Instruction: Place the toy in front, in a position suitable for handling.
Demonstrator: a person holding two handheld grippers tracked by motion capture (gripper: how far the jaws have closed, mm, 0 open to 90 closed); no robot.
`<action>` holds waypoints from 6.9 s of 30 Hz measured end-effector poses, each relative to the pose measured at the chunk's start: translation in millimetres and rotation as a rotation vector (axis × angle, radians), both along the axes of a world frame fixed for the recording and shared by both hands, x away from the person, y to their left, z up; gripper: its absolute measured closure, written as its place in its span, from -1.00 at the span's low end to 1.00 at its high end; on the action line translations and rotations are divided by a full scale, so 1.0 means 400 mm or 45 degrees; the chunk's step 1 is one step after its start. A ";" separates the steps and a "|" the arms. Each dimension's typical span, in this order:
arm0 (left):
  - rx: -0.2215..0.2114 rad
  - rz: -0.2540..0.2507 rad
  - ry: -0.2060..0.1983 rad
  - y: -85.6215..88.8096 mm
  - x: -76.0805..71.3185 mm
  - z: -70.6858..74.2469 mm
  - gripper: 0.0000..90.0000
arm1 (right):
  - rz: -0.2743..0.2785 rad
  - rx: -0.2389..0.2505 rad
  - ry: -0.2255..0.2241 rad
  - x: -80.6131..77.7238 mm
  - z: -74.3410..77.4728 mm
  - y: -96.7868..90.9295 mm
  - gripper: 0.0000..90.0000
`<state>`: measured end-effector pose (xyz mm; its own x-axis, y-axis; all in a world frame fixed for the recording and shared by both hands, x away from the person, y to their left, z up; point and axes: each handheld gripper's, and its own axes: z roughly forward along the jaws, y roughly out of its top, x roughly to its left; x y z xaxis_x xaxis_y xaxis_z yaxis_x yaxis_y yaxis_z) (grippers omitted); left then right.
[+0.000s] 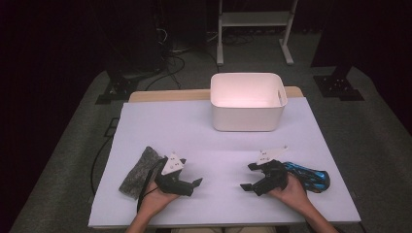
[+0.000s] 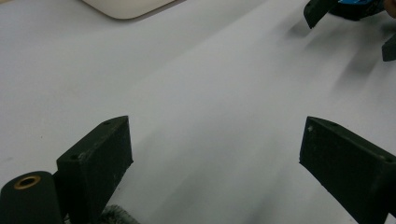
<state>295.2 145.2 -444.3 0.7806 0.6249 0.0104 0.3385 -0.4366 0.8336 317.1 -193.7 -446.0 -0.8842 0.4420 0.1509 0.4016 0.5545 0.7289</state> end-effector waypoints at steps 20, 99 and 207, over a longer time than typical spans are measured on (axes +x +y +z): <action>0.035 -0.001 -0.007 0.006 -0.008 -0.002 -0.81 | 0.035 0.023 0.017 0.004 0.022 -0.013 -0.67; 0.156 -0.036 -0.061 0.008 -0.014 -0.008 -0.81 | -0.100 -0.250 -0.055 -0.040 0.149 -0.370 -0.69; 0.136 -0.039 -0.026 0.026 -0.019 0.003 -0.82 | -0.032 -0.360 0.026 -0.022 0.040 -0.373 -0.44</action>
<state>287.5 155.6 -443.3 0.7985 0.5949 0.0918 0.3069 -0.5336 0.7881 308.4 -342.8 -429.8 -0.8705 0.4908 0.0365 0.4310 0.7244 0.5380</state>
